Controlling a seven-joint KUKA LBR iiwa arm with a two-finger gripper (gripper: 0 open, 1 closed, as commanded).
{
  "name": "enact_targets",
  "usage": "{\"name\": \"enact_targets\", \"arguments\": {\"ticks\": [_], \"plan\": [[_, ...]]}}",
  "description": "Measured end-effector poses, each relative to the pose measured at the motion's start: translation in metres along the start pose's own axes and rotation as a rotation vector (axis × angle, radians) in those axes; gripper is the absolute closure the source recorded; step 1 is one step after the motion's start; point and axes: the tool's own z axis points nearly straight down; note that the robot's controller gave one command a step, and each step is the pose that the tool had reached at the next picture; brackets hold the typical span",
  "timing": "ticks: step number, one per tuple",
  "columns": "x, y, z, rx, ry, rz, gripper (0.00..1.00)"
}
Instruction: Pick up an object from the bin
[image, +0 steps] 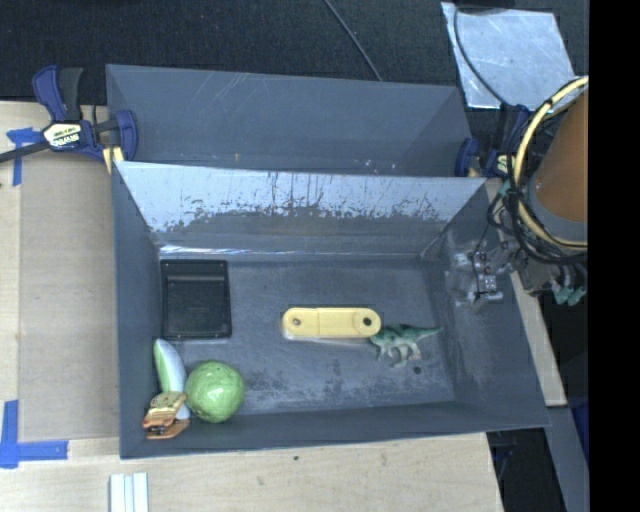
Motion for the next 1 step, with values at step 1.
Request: {"name": "enact_targets", "arguments": {"ticks": [1], "plan": [[0.0002,0.0000,0.0002,0.000,0.001,0.001,1.00]]}}
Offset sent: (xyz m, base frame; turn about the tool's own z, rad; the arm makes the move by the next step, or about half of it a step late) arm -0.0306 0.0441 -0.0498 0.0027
